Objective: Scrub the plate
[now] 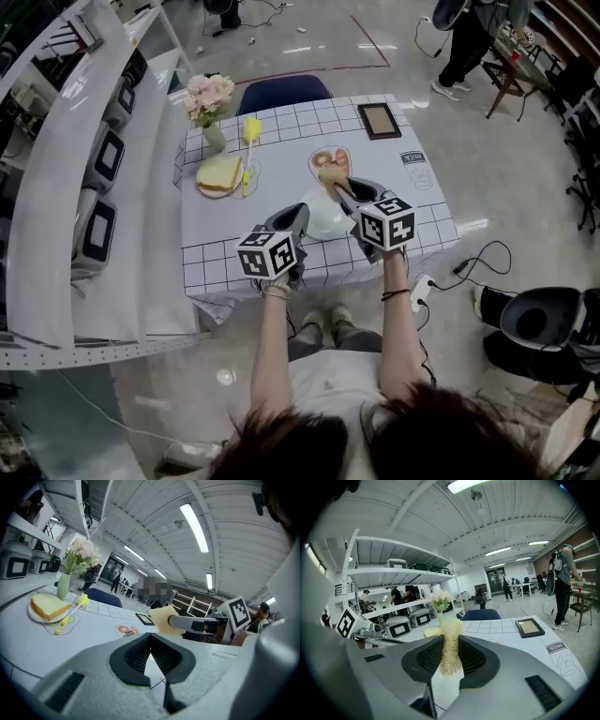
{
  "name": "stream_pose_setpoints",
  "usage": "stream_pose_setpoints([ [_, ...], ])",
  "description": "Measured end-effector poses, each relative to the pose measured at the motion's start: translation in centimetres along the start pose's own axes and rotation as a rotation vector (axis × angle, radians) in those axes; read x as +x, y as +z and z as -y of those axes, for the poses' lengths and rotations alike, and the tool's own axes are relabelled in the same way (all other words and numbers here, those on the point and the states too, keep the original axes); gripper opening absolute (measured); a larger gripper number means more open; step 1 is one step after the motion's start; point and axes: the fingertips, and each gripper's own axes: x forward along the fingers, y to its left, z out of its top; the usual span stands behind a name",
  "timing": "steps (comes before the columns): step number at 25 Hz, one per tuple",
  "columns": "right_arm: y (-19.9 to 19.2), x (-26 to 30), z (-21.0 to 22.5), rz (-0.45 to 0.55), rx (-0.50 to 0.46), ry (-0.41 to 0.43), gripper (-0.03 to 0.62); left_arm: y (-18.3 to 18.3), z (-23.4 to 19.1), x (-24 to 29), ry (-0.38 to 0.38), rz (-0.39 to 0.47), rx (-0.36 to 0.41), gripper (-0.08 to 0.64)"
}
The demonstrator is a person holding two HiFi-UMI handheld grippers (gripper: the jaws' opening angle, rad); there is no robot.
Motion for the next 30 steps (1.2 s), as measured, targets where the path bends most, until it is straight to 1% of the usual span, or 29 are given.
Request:
stream_pose_setpoints([
  [6, -0.7, 1.9, 0.8, -0.057, -0.039, 0.075, 0.087, -0.7, -0.9, 0.6, 0.061, 0.013, -0.046, 0.011],
  [10, -1.0, 3.0, 1.4, -0.094, -0.07, 0.127, 0.087, -1.2, -1.3, 1.5, 0.076, 0.012, -0.08, 0.011],
  [19, -1.7, 5.4, 1.7, -0.241, -0.267, 0.257, 0.087, -2.6, -1.7, 3.0, 0.09, -0.03, -0.115, 0.011],
  [23, -2.7, 6.1, 1.3, -0.294, -0.321, 0.311, 0.087, -3.3, -2.2, 3.1, 0.105, -0.04, -0.138, 0.011],
  [30, -4.4, 7.4, 0.7, -0.41, -0.484, 0.402, 0.087, -4.4, -2.7, 3.2, 0.12, -0.059, -0.17, 0.011],
])
